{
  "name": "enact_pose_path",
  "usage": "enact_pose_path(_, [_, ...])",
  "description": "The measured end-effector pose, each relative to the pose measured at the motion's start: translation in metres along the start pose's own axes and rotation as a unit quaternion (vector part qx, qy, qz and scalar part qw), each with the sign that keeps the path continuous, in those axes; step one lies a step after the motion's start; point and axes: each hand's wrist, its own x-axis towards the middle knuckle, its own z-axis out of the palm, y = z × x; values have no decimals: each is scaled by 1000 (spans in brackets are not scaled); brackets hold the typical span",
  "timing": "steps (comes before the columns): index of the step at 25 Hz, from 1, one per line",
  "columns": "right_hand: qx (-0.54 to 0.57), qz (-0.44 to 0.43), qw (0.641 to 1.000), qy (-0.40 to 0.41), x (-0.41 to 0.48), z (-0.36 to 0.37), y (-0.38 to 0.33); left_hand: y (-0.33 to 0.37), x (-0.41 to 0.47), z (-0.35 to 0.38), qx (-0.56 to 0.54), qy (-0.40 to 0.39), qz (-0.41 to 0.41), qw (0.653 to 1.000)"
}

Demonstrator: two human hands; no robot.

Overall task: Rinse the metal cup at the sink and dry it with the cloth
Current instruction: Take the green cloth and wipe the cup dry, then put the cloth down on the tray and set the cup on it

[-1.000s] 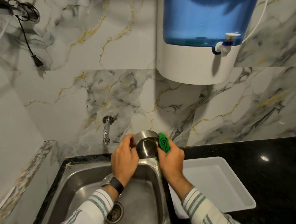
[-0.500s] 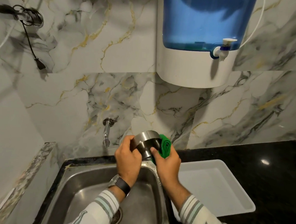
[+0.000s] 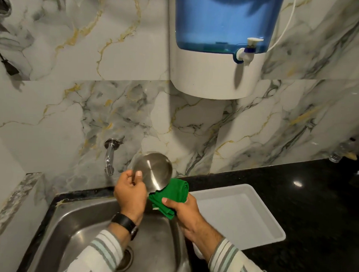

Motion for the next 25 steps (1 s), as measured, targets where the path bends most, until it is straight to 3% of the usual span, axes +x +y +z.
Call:
enact_pose_path(4, [6, 141, 990, 24, 4, -76, 2, -21, 12, -14, 31, -18, -10, 999])
enact_pose_path(9, [-33, 268, 960, 79, 2, -193, -12, -51, 14, -11, 47, -88, -97, 990])
enact_pose_path(12, [-115, 271, 949, 111, 14, -241, -32, -60, 5, 0, 38, -165, -153, 974])
enact_pose_path(15, [-205, 232, 942, 131, 30, -263, -51, -66, -8, 25, 47, -192, -189, 962])
enact_pose_path(18, [-210, 198, 945, 152, 51, -278, -66, -76, -18, 57, 58, -208, -211, 953])
enact_pose_path(25, [-230, 233, 920, 214, 100, -317, -58, -120, -32, 132, 95, -231, -242, 938])
